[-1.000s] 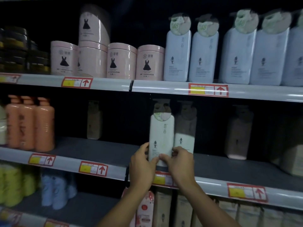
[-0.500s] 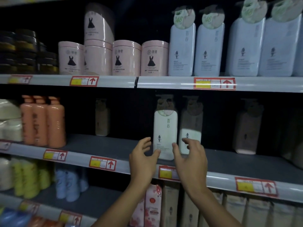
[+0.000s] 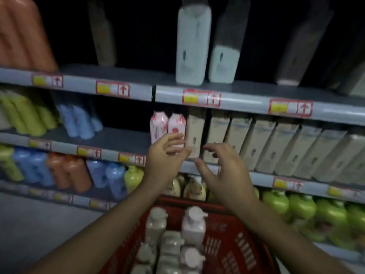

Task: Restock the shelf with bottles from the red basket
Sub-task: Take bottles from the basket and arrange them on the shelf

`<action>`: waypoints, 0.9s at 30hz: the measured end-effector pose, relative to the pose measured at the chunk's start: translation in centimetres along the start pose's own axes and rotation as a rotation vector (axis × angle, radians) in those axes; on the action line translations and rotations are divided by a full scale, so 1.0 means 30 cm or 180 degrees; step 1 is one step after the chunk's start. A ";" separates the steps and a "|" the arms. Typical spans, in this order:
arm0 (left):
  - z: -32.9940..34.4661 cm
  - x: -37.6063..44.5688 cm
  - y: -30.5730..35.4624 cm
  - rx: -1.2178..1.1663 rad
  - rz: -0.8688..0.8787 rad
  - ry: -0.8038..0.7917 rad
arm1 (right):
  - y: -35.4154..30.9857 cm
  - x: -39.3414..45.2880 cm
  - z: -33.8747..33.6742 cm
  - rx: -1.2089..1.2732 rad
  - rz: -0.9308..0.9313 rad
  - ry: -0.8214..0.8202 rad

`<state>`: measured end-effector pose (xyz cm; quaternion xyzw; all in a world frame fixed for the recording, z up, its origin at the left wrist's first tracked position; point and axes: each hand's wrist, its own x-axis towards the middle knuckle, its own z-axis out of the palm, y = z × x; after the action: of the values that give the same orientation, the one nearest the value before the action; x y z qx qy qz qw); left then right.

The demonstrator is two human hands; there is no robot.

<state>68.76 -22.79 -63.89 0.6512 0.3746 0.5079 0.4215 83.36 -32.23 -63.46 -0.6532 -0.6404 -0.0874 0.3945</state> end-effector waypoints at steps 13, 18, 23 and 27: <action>0.029 -0.255 -0.459 0.1004 -0.1227 -0.0577 | 0.376 -0.370 0.341 -0.0136 0.1081 -0.1347; 0.058 -0.265 -0.554 0.1360 -0.1376 -0.1131 | 0.400 -0.441 0.481 0.0386 0.0901 -0.1808; 0.095 -0.305 -0.589 0.1546 -0.1172 -0.1475 | 0.394 -0.448 0.517 0.0379 0.1002 -0.1319; 0.107 -0.338 -0.594 0.1633 -0.0942 -0.1886 | 0.407 -0.439 0.505 0.0308 0.1143 -0.1260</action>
<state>68.78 -26.13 -84.38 0.7922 0.4411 0.1228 0.4035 86.31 -31.23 -86.76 -0.7410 -0.5824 0.1440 0.3016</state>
